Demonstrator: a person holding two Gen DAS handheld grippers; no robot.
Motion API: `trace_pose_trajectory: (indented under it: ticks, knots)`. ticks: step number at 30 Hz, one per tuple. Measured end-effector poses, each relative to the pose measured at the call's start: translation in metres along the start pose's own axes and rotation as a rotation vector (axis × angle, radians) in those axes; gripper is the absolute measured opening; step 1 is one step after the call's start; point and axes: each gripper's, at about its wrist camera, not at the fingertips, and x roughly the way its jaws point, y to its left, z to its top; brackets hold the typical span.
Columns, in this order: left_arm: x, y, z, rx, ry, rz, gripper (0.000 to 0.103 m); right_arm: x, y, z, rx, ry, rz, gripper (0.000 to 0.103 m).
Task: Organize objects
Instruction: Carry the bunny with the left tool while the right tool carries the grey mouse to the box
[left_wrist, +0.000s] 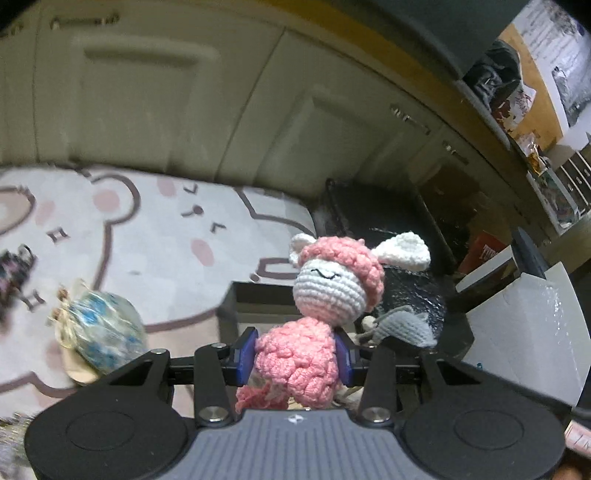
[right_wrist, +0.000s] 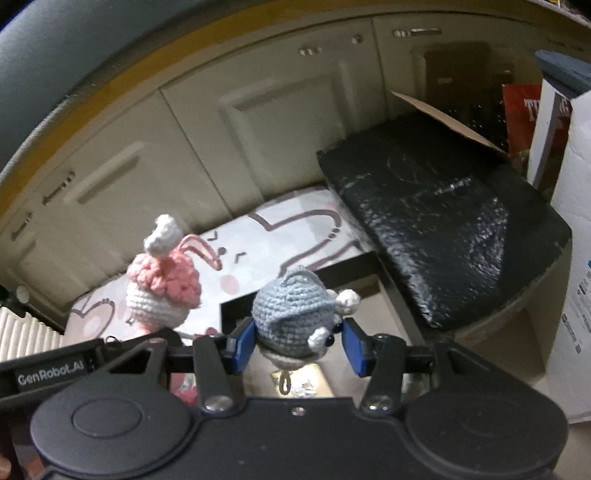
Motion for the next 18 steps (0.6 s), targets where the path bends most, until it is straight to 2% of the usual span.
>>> trace_pose_trajectory:
  ticks: [3,5,10,14,18]
  knots:
    - [0.012,-0.004,-0.001,0.006,0.001,-0.009,0.044,0.008,-0.005,-0.001,0.000,0.018,-0.011,0.051]
    - [0.021,-0.009,0.001,0.051,-0.008,-0.012,0.044,0.013,-0.009,-0.002,-0.003,0.030,-0.022,0.051]
    - [0.047,-0.025,-0.001,0.320,-0.002,0.041,0.045,0.026,-0.018,-0.005,-0.005,0.059,-0.054,0.051]
    - [0.068,-0.030,-0.007,0.465,0.035,0.069,0.045,0.035,-0.022,-0.005,-0.020,0.071,-0.071,0.051]
    - [0.084,-0.037,-0.011,0.596,0.059,0.063,0.045,0.043,-0.024,-0.006,-0.048,0.092,-0.084,0.051]
